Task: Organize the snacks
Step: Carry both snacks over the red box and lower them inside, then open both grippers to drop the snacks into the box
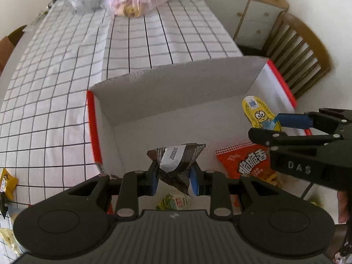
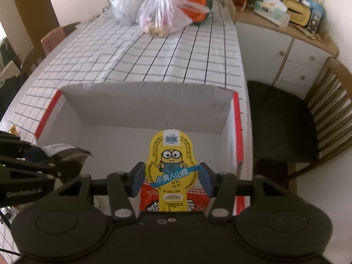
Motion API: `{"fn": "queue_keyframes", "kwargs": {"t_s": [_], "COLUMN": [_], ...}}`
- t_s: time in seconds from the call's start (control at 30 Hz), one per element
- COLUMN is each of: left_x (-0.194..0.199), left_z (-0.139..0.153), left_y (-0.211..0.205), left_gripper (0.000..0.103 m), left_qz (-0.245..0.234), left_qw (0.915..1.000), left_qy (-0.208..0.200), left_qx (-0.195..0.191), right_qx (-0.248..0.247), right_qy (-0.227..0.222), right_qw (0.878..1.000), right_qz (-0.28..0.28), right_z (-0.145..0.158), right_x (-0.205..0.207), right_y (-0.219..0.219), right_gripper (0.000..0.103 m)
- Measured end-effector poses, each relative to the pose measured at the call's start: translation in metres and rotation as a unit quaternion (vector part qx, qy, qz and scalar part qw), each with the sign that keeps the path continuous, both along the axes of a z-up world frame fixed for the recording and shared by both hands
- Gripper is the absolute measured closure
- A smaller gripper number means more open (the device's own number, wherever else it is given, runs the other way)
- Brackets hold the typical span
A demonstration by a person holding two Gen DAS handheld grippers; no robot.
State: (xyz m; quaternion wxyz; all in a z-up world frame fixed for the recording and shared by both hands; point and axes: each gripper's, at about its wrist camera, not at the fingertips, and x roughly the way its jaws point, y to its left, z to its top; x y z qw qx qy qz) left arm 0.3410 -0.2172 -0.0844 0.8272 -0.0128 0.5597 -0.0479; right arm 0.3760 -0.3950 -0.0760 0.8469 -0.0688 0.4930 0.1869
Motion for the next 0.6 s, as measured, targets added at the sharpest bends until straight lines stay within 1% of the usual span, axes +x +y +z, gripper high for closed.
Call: {"fn": "queue_keyframes", "kwargs": {"t_s": [0.23,0.37,0.6], "left_x": [0.011,0.014,0.014], "left_z": [-0.024,-0.032,-0.040], "left_y": [-0.012,-0.013,-0.016], "left_gripper": [0.075,0.075,0.075], "left_qz": [-0.014,-0.012,-0.010], "left_qw": [0.9986,0.9978,0.9971], "left_qy": [0.046,0.061,0.070], "left_qx": [0.021,0.024,0.026], "right_qx": [-0.012,-0.018,-0.023], "right_qy": [0.024,0.032,0.042], "right_qw": [0.999,0.999,0.998], "right_qz": [0.034,0.040,0.040], "right_z": [-0.015,-0.021,-0.029], "right_x": [0.002,0.002,0.001], "right_y": [0.011,0.012,0.011], "right_gripper": [0.052,0.052,0.052]}}
